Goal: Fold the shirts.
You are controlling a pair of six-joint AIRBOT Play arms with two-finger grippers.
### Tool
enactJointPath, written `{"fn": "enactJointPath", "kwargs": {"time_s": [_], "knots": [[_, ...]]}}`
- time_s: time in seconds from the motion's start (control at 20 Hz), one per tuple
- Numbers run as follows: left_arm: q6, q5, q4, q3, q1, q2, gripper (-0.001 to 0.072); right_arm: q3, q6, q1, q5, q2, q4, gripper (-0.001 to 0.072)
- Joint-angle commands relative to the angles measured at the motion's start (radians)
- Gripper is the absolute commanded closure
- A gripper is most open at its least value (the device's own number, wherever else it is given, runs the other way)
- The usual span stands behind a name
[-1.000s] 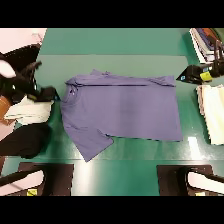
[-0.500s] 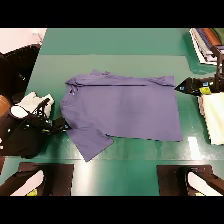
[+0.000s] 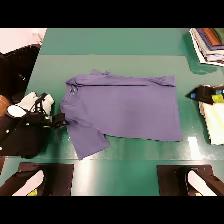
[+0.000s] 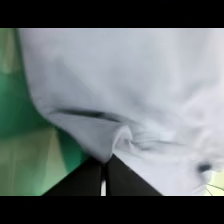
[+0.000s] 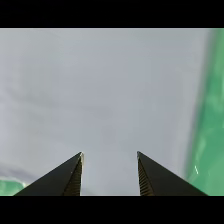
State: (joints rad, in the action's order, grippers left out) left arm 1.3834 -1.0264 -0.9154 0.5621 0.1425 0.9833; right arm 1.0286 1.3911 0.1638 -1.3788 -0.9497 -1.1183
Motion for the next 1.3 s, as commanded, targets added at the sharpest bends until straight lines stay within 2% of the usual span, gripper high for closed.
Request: {"fn": "enactJointPath", "kwargs": {"time_s": [0.0, 0.05, 0.25, 0.3, 0.35, 0.65, 0.7, 0.75, 0.8, 0.9, 1.1, 1.25], "knots": [[-0.004, -0.048, -0.007, 0.065, 0.001, -0.039, 0.0687, -0.196, 0.003, 0.166, -0.069, 0.078, -0.129, 0.0252], [-0.005, -0.063, -0.007, 0.076, 0.001, -0.045, 0.0687, -0.278, 0.002, 0.229, -0.072, 0.092, -0.141, 0.0148], [-0.005, -0.067, -0.009, 0.085, 0.001, -0.048, 0.0686, -0.520, -0.032, 0.405, -0.045, 0.073, -0.089, 0.0163], [-0.004, -0.067, -0.009, 0.085, 0.001, -0.048, 0.0686, -0.555, -0.034, 0.419, -0.032, 0.055, -0.068, 0.0206], [-0.005, -0.067, -0.009, 0.085, 0.001, -0.048, 0.0686, -0.581, -0.050, 0.420, -0.006, 0.033, -0.031, 0.0232], [-0.004, -0.067, -0.009, 0.085, 0.001, -0.048, 0.0687, -0.568, -0.049, 0.267, 0.129, -0.101, 0.085, 0.0266], [-0.004, -0.071, -0.009, 0.085, 0.001, -0.048, 0.0687, -0.548, -0.050, 0.228, 0.129, -0.123, 0.098, 0.0294], [-0.004, -0.085, -0.013, 0.085, 0.001, -0.048, 0.0687, -0.528, -0.050, 0.195, 0.129, -0.140, 0.105, 0.0407], [-0.005, -0.101, -0.016, 0.085, 0.001, -0.049, 0.0687, -0.506, -0.050, 0.158, 0.129, -0.152, 0.104, 0.0550], [-0.004, -0.118, -0.027, 0.091, 0.001, -0.066, 0.0688, -0.459, -0.050, 0.093, 0.130, -0.156, 0.104, 0.0698], [0.025, -0.151, -0.076, 0.252, 0.001, -0.167, 0.0688, -0.280, -0.050, 0.005, 0.127, -0.050, 0.104, 0.0699], [0.031, -0.231, -0.098, 0.543, 0.002, -0.209, 0.0687, -0.051, -0.050, -0.005, 0.128, 0.078, 0.102, 0.0699]]}}
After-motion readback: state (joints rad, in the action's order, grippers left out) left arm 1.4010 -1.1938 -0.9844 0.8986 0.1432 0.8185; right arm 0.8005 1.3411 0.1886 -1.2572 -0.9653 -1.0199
